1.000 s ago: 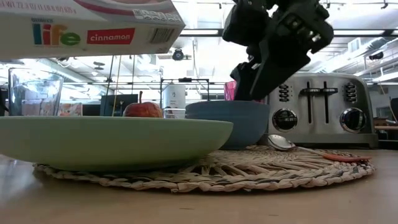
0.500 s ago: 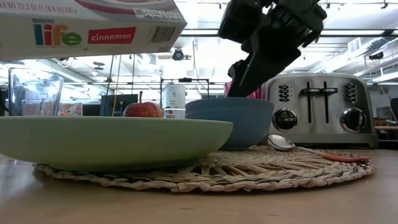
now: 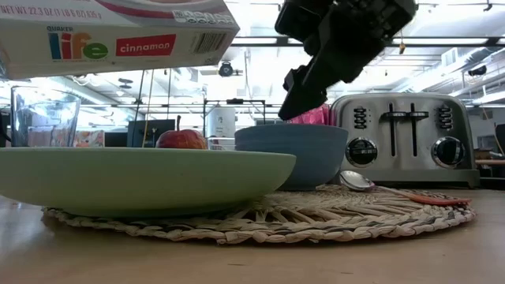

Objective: Arrange a breakfast setting
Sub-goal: Pour the cereal on the blue bowl from the white cereal box

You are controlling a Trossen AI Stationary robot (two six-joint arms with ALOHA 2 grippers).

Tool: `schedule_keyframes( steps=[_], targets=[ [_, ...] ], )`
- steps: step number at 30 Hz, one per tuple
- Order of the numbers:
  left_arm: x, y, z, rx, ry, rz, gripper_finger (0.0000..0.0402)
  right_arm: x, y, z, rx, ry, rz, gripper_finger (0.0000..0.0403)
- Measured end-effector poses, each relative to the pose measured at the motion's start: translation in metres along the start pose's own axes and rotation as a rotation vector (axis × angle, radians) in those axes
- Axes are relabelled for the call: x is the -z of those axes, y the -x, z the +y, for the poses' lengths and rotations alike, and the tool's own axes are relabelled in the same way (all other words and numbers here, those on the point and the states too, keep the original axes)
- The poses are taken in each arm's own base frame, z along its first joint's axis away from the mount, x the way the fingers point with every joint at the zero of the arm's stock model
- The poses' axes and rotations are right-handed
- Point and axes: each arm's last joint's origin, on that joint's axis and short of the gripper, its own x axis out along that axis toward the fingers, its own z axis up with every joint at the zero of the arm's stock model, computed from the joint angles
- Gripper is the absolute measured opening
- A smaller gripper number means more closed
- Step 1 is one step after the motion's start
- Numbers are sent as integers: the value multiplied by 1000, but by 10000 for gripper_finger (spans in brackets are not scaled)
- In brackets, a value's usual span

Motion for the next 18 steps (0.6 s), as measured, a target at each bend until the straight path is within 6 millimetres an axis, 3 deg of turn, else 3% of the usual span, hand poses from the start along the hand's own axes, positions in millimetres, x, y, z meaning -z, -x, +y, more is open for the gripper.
schedule_keyframes(
  steps=[4,11,15,18],
  targets=[
    [-1,0,0,-13,-56,-29,4,-20,29,5,61,15,-71,303],
    [-4,0,1,-71,-200,-135,4,-54,116,19,135,-3,-253,313],
    [-7,0,0,-95,-312,-192,4,-60,162,16,169,-116,-410,345],
    [-14,-2,-2,-102,-390,-238,4,-60,179,8,174,-177,-456,374]
  ],
)
